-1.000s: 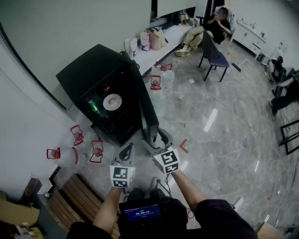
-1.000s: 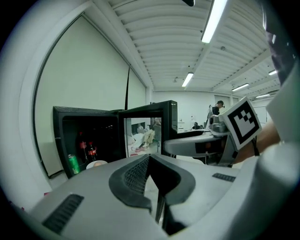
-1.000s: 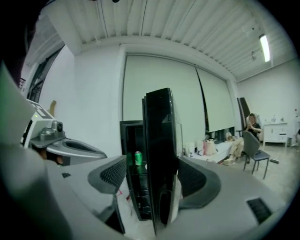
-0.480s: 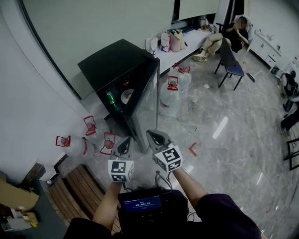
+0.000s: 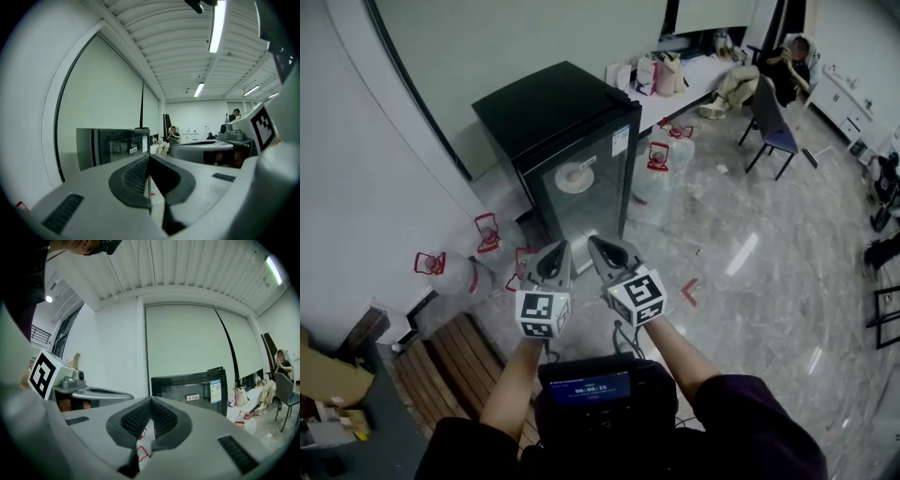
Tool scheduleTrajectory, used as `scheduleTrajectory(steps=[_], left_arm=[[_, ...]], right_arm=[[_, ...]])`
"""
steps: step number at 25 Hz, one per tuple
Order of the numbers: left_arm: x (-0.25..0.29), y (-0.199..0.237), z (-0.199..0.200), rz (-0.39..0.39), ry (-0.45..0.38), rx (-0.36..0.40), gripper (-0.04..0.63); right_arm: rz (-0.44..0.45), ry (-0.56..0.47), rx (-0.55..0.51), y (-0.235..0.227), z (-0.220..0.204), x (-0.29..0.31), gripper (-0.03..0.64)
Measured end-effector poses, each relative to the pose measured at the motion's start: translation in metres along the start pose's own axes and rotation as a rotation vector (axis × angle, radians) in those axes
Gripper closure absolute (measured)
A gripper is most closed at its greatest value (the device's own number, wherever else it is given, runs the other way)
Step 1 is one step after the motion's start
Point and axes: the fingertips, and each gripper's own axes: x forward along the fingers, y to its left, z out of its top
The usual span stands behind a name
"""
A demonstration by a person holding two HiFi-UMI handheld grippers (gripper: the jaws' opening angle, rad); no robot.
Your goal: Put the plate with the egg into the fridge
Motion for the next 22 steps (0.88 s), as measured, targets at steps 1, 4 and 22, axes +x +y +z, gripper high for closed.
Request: scheduleTrajectory(steps=[1,4,22], left_arm=[[0.0001,0.0009,0.0017,-0.001,-0.005,0.0,0.586],[0.0017,0.0033,0.0041,-0.002,-0.013,-0.002,0.586],[0.0029,0.0071,0.0053,0.007,-0.009,0.001,0.586]], right_arm=[[0.005,-0.001,-0.001,0.0025,0.0016,0.0013,0.609],[0.009,-0.007,-0.017,0.0063,0.0055,0.0044,0.609],[-0.011,-0.026,-0.032,0.0005,0.01,0.0013,0.609]])
